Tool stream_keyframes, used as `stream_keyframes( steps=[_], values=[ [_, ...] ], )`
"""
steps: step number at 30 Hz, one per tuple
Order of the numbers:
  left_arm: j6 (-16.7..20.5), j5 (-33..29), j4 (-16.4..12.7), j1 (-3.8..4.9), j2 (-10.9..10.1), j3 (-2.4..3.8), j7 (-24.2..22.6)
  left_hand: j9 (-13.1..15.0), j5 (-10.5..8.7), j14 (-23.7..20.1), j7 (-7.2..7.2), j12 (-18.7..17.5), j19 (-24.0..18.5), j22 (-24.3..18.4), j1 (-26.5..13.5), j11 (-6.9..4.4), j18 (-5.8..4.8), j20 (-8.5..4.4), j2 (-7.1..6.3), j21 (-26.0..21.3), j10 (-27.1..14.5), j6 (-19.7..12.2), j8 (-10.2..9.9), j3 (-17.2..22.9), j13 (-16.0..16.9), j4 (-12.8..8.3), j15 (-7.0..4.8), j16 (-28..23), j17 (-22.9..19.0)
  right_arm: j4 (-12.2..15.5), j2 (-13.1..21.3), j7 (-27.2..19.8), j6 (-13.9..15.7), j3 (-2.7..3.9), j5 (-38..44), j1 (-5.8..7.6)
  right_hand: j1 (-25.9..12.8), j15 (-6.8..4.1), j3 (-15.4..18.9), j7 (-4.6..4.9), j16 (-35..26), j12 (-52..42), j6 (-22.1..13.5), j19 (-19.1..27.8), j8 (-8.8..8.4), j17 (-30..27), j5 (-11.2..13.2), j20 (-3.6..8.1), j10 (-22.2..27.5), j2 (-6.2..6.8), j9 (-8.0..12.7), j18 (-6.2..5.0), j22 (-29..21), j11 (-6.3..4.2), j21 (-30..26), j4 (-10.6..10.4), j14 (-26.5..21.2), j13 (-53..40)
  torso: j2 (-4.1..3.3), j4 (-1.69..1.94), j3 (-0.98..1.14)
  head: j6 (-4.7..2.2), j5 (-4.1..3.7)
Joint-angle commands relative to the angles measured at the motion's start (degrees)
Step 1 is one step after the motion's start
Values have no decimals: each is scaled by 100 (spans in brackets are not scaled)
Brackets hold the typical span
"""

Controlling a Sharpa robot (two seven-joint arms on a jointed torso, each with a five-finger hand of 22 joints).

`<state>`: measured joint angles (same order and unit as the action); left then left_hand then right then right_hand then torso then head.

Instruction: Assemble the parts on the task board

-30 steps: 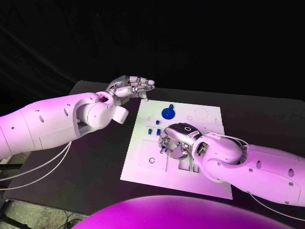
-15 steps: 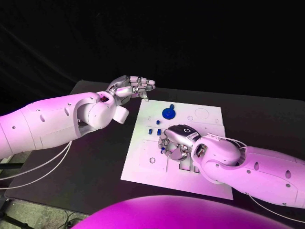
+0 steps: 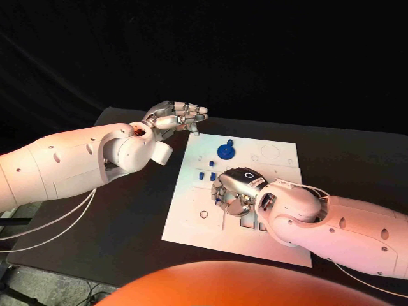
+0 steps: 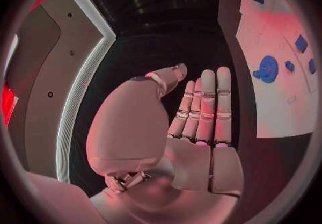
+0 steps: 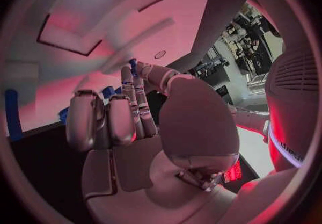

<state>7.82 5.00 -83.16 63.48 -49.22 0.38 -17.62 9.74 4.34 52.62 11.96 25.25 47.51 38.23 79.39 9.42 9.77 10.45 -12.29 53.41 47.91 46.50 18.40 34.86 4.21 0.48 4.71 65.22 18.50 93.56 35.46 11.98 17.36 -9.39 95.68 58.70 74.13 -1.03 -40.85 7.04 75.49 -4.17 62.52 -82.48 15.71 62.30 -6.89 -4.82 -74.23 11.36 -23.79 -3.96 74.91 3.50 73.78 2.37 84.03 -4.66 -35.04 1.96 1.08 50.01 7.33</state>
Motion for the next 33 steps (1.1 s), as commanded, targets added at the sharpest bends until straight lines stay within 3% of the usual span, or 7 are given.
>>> stream_keyframes(
  steps=[1,9,11,14,16,27,33],
  values=[
    [-92,21,-11,4,7,5,-19,-5,24,-20,94,18,37,-5,40,2,80,-14,11,-18,-24,-45,-30,-26,-6,7,34,-35,-6,-10,-18,32,-404,-27,74,-23,-98,-12,70,1,26,7,0,-37,37,-13,-12,-3,-46,-27,-24,51,1006,-26,-36,12,91,-5,4,0,-2,-1,-9],
    [-90,22,-9,4,2,5,-16,-5,24,-20,94,18,37,-5,40,2,80,-14,11,-18,-24,-45,-30,-26,-6,7,34,-35,-6,-49,-19,23,-326,-41,55,-23,-379,25,308,26,35,46,-154,-7,-63,-47,-9,-33,73,147,-7,39,989,17,-117,-85,81,10,2,4,0,-1,-15],
    [-90,22,-10,4,0,5,-15,-5,24,-20,94,18,37,-5,40,2,80,-14,11,-18,-24,-45,-30,-26,-6,7,34,-35,-6,-55,-14,29,-232,-42,58,-23,-486,105,424,139,20,59,-387,34,-229,-105,-21,-82,354,298,67,24,959,104,-224,-152,62,62,3,2,0,-1,-14],
    [-91,23,-10,4,-3,5,-10,-5,24,-20,94,18,37,-5,40,2,80,-14,11,-18,-24,-45,-30,-26,-6,7,34,-35,-6,-61,3,15,-37,-43,62,-23,-436,155,565,162,-40,43,-546,136,-363,-246,-19,-140,725,375,128,-25,882,175,-481,-159,13,92,3,2,3,-1,-10],
    [-91,23,-9,4,-5,5,-7,-5,24,-20,94,18,37,-5,40,2,80,-14,11,-18,-24,-45,-30,-26,-6,7,34,-35,-6,-55,18,-18,79,-43,60,-23,-295,201,867,190,-305,11,-647,424,-470,-703,-32,-186,1163,353,183,-147,669,226,-1150,-173,-143,90,3,2,3,-1,-7],
    [-87,23,-3,4,-15,5,-2,-5,24,-24,95,34,41,-14,44,4,81,-12,17,-30,-42,-49,-27,-40,-5,6,35,-39,-12,274,368,-53,393,-29,32,18,155,206,1928,115,-351,-456,-732,433,-662,-864,-69,-206,1625,161,320,-172,567,235,-1390,-398,-152,52,5,-2,5,-1,-14],
    [-84,23,2,4,-30,4,1,-5,24,-24,95,34,41,-14,44,4,81,-12,17,-30,-42,-49,-27,-40,-5,6,35,-39,-12,675,935,61,372,11,-278,334,236,182,2017,142,-246,-634,-670,299,-669,-714,-70,-187,1555,129,343,-124,651,205,-1129,-467,-89,36,6,-11,0,-1,-81]
  ],
)
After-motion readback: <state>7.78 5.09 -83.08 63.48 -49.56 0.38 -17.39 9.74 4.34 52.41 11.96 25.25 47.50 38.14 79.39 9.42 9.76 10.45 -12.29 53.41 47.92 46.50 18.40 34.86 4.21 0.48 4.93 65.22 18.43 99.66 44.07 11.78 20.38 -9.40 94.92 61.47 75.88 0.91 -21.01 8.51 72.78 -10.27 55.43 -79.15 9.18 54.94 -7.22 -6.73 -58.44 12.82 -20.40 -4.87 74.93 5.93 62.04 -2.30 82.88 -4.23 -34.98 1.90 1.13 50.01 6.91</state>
